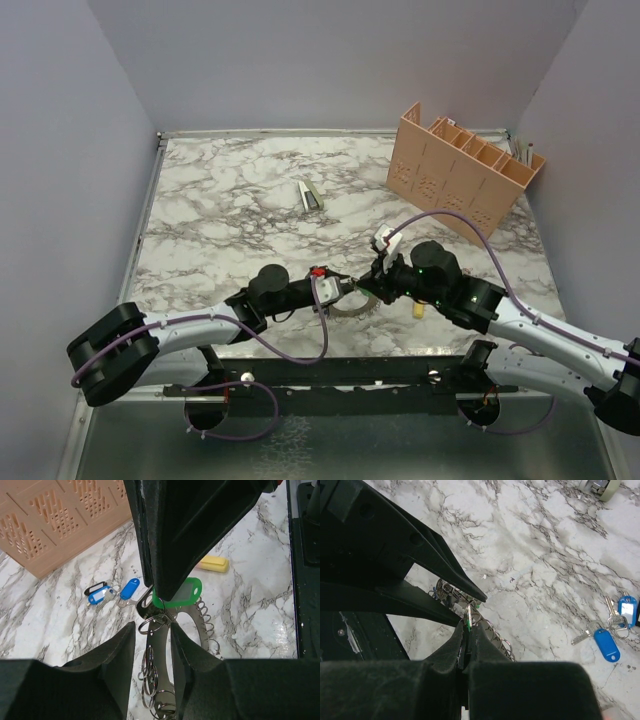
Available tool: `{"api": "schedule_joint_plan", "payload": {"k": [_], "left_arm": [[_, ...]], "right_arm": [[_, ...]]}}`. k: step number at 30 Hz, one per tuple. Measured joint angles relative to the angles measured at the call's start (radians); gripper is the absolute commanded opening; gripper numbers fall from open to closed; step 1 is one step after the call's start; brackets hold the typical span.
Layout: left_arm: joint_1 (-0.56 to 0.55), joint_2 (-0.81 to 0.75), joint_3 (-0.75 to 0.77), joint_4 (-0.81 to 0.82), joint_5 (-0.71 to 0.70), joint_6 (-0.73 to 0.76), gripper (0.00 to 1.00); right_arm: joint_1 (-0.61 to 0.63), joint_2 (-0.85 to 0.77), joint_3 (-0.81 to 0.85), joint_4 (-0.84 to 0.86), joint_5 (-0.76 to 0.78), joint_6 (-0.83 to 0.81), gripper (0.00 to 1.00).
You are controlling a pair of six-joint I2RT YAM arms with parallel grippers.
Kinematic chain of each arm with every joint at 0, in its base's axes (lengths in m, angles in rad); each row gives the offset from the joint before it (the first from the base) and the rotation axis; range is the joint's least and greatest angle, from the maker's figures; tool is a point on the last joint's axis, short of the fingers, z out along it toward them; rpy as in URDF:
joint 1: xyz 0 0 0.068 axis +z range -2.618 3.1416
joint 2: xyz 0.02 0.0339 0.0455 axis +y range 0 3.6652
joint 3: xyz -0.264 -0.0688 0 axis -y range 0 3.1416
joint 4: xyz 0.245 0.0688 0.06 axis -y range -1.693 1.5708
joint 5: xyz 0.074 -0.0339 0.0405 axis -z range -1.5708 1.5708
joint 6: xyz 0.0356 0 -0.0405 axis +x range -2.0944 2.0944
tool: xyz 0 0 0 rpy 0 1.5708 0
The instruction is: Remove the keys from the keyring
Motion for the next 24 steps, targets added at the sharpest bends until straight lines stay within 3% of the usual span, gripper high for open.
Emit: {"api": "schedule_joint_plan", "payload": {"k": [8, 24], "left_arm": [[0.0, 0.0, 0.002, 0.0, 0.008, 0.003, 0.0], [0.0, -0.097, -0.031, -0.014, 0.001, -0.023, 0.0]], "right_arm": [[0.0, -0.01, -0.001, 0.007, -0.001, -0.013, 0.01], [0.005, -0.038, -0.032, 0.022, 0.001, -0.061, 0.0]]}}
